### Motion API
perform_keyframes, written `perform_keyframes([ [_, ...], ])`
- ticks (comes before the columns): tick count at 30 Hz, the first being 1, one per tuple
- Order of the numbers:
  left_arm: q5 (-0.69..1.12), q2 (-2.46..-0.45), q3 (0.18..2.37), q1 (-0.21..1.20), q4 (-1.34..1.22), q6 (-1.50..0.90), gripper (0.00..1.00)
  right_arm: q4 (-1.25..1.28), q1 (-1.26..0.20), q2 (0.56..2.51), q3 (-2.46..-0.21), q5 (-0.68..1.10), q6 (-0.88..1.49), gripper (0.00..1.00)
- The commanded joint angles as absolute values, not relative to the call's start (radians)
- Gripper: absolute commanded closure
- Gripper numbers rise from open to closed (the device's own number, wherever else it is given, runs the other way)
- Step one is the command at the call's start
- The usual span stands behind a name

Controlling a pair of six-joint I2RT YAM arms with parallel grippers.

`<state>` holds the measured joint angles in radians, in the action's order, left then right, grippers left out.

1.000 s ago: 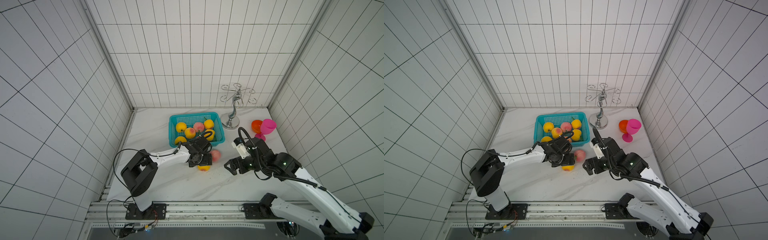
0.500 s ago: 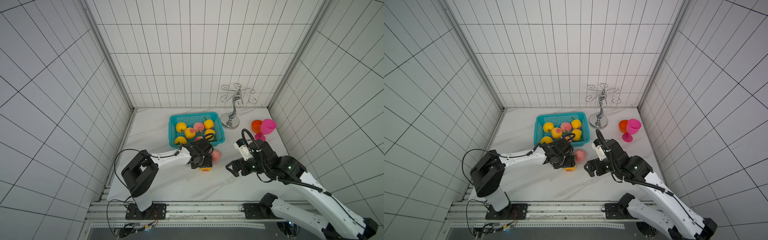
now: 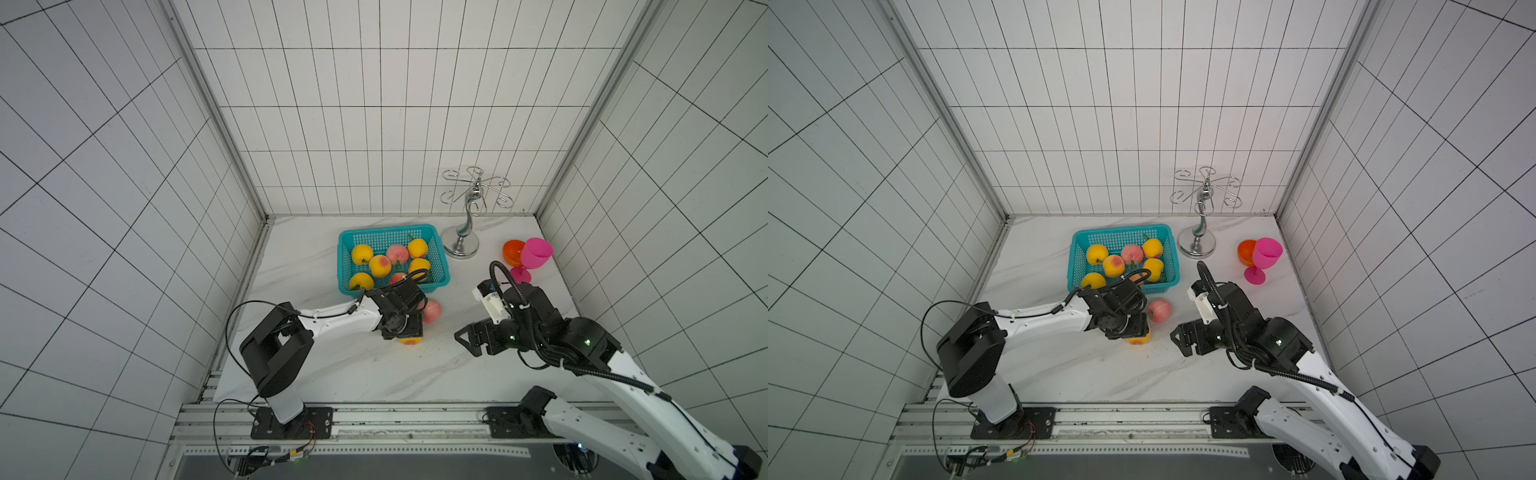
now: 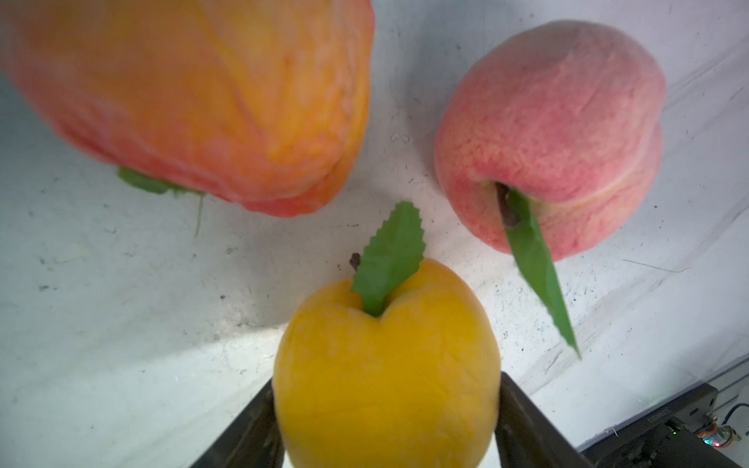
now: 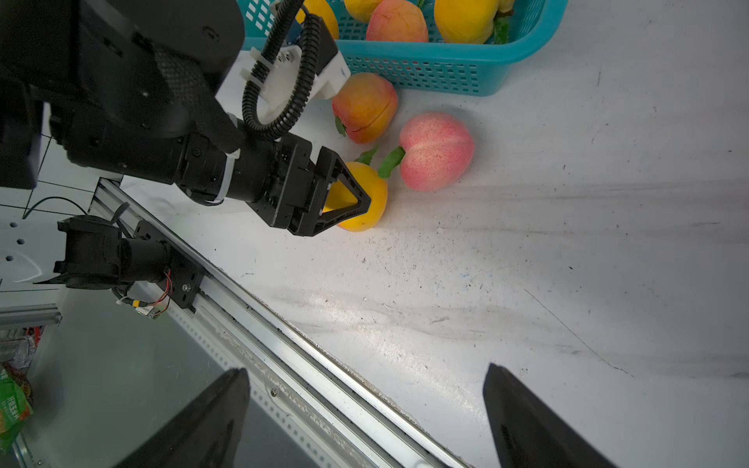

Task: Put the peaches into the basket
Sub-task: Pick up the peach from the center of the board.

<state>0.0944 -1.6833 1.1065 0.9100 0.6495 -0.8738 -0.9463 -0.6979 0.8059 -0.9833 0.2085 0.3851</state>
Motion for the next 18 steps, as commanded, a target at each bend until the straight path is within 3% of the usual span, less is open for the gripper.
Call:
perform_keyframes([
  [1, 0.07, -1.624, 1.134, 0.919, 0.684, -0.883, 0.3, -0.973, -0.69, 0.798, -0.969, 0.197, 0.393, 0.06],
  [18, 0.076, -1.596, 1.443, 0.894, 0.867, -0.792, 0.3, -0.922, -0.687, 0.86, -1.0, 0.198, 0.375, 0.06],
])
